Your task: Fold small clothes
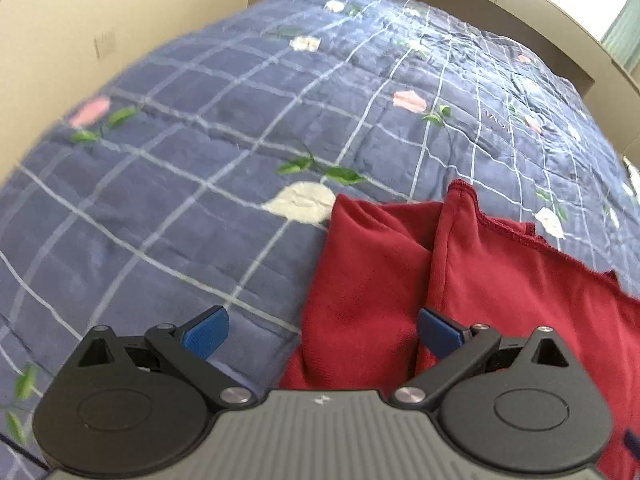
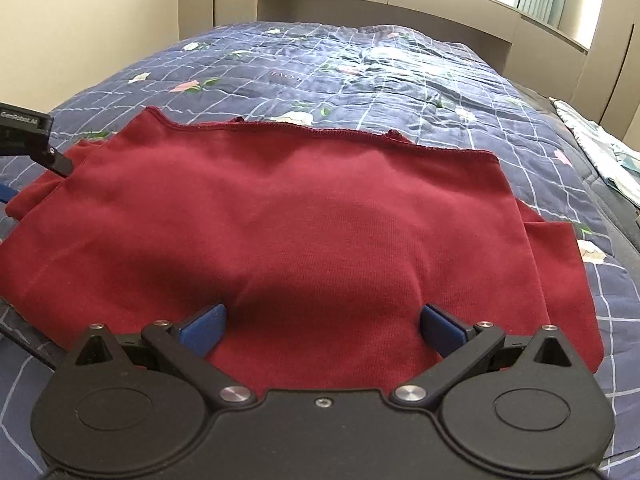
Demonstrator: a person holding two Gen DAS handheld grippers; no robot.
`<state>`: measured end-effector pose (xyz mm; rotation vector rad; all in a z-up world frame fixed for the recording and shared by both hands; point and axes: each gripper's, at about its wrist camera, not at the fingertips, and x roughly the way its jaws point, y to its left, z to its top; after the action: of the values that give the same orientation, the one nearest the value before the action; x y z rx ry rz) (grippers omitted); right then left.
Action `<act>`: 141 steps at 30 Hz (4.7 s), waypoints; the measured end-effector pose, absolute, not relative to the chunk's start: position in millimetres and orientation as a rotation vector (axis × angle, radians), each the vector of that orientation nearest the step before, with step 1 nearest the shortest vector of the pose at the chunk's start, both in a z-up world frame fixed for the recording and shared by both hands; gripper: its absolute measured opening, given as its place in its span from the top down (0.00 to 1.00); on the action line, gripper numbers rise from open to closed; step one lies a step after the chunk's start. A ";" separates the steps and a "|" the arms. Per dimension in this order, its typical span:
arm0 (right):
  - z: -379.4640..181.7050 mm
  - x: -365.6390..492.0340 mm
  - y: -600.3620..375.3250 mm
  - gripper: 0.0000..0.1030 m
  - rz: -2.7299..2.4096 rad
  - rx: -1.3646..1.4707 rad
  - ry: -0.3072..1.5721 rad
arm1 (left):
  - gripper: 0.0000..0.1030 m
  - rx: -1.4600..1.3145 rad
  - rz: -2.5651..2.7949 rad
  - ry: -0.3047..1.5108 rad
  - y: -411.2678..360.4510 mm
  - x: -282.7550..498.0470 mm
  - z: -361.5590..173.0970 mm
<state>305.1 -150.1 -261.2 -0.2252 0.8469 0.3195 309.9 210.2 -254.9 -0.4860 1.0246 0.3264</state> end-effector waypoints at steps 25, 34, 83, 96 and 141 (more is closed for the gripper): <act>-261.2 308.4 -158.2 0.00 0.388 -0.221 0.856 | 0.69 -0.625 0.198 1.023 199.6 317.5 -250.3; -251.1 311.9 -166.3 0.00 0.422 -0.243 0.859 | 0.93 -0.585 0.121 0.923 168.1 315.3 -195.7; -219.8 361.6 -363.0 0.03 0.386 0.434 0.861 | 0.03 -0.304 0.072 1.094 -18.7 375.7 -176.9; -233.7 414.6 -335.4 0.73 0.337 0.410 0.926 | 0.01 -0.395 0.105 1.125 0.2 356.9 -226.6; -276.7 441.2 -362.9 0.02 0.127 -0.027 0.788 | 0.00 -0.260 0.172 0.890 -45.8 444.0 -269.1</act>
<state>441.2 -362.9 -276.7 -0.0272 0.7882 0.1275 444.0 -45.8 -269.1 -0.2602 0.8901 0.1722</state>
